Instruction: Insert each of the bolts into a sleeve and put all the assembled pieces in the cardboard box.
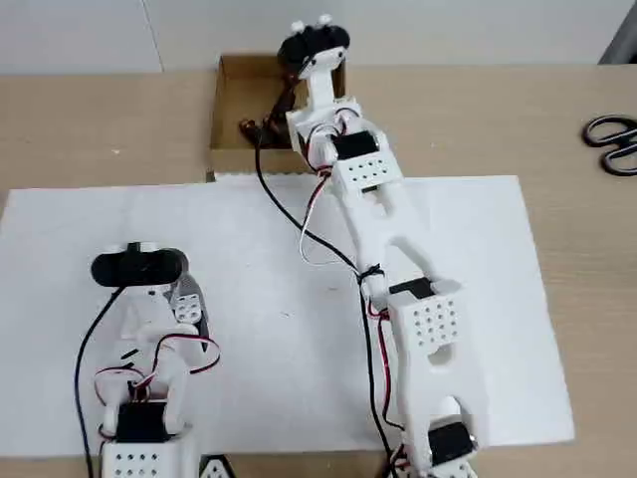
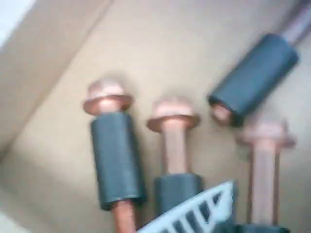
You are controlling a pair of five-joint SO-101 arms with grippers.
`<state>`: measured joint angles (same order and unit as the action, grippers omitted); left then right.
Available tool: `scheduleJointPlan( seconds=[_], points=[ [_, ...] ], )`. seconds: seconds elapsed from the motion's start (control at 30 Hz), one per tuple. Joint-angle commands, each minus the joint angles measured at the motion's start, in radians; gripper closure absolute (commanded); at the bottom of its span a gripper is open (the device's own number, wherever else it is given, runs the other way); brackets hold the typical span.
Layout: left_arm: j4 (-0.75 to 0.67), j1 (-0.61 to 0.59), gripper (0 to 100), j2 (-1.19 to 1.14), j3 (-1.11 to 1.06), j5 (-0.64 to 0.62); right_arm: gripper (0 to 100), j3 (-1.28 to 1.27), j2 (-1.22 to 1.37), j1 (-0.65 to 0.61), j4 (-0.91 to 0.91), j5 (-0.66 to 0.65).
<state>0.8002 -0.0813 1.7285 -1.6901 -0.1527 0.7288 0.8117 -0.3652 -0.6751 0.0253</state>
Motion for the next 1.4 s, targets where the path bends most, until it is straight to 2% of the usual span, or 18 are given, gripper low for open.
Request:
scheduleJointPlan(
  seconds=[0.0, 0.27, 0.37, 0.5, 0.77, 1.0, 1.37],
  points=[
    [-0.014, 0.006, 99, 0.009, 0.005, 0.0, 76.0, 0.052, -0.028, 0.004, -0.005, 0.003],
    [-0.014, 0.006, 99, 0.009, 0.005, 0.0, 77.6, 0.051, -0.173, 0.002, -0.133, -0.012],
    [-0.014, 0.006, 99, 0.009, 0.005, 0.0, 85.6, 0.051, -0.191, 0.007, -0.183, -0.078],
    [-0.014, 0.006, 99, 0.009, 0.005, 0.0, 99.8, 0.051, -0.249, 0.013, -0.225, -0.089],
    [-0.014, 0.006, 99, 0.009, 0.005, 0.0, 99.5, 0.051, -0.364, 0.056, -0.449, -0.08],
    [-0.014, 0.006, 99, 0.009, 0.005, 0.0, 99.3, 0.051, -0.493, 0.096, -0.642, 0.075],
    [-0.014, 0.006, 99, 0.009, 0.005, 0.0, 99.0, 0.044, -0.642, 0.096, -0.901, 0.124]
  ],
)
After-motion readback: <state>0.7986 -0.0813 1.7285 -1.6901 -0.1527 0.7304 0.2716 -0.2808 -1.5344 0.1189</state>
